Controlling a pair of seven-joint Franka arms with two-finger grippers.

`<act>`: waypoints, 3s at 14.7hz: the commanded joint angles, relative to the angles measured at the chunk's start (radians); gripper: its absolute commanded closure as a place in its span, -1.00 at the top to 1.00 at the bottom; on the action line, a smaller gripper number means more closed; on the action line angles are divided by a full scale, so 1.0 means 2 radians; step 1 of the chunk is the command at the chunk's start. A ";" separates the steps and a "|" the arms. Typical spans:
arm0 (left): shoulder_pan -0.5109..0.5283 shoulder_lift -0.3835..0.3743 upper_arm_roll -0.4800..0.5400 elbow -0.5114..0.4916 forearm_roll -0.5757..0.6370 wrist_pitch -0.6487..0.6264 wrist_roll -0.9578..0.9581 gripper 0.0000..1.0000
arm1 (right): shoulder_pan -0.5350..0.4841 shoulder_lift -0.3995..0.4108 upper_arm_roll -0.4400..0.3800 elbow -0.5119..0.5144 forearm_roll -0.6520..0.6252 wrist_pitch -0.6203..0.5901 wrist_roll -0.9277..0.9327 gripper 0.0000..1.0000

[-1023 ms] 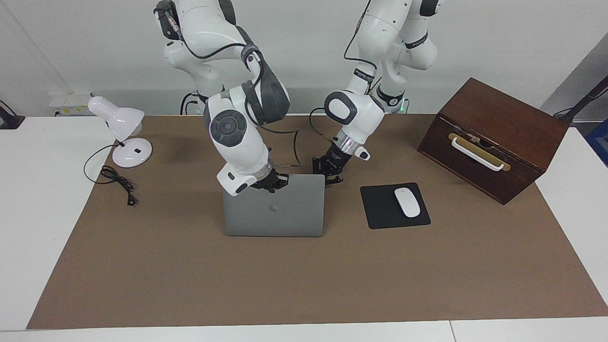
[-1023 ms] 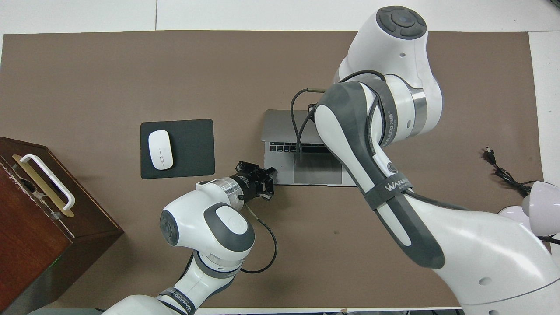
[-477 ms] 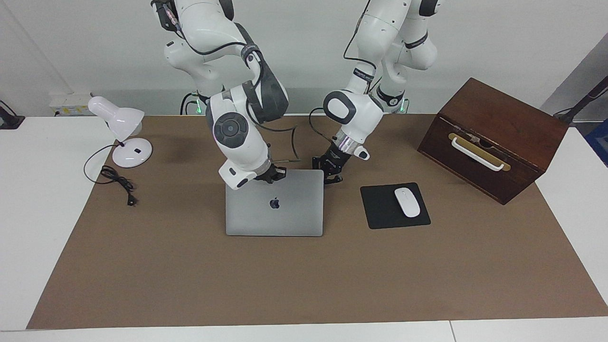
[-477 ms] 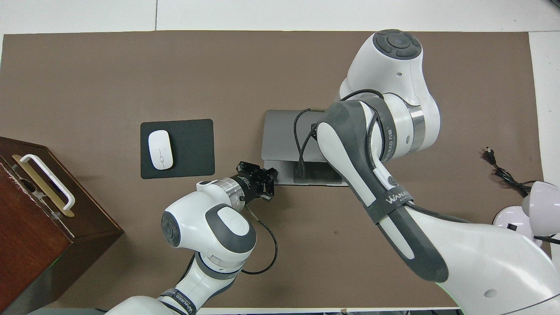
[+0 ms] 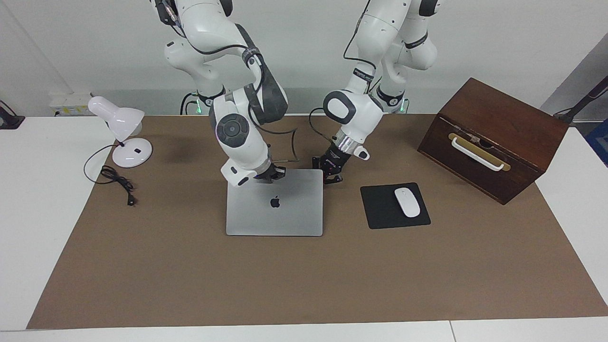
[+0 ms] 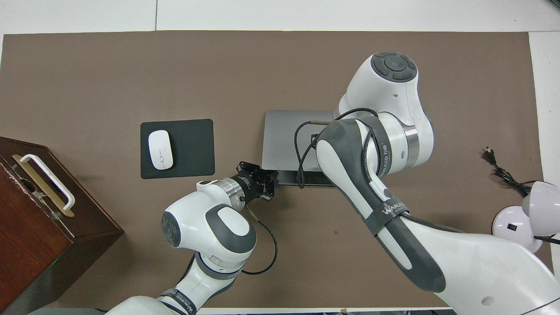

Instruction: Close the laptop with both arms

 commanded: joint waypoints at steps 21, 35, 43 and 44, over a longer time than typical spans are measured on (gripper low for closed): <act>-0.012 0.008 0.004 -0.026 -0.013 0.005 0.027 -1.00 | 0.005 -0.038 0.001 -0.105 0.009 0.086 -0.009 -1.00; -0.009 0.008 0.004 -0.023 -0.015 0.003 0.027 -1.00 | 0.004 -0.038 0.001 -0.096 0.009 0.076 -0.009 -1.00; -0.003 0.008 0.004 -0.020 -0.017 0.001 0.027 -1.00 | 0.004 -0.039 0.001 -0.095 0.009 0.074 -0.008 -1.00; -0.001 0.008 0.004 -0.020 -0.017 0.000 0.027 -1.00 | 0.003 -0.039 0.001 -0.095 0.009 0.074 -0.008 -1.00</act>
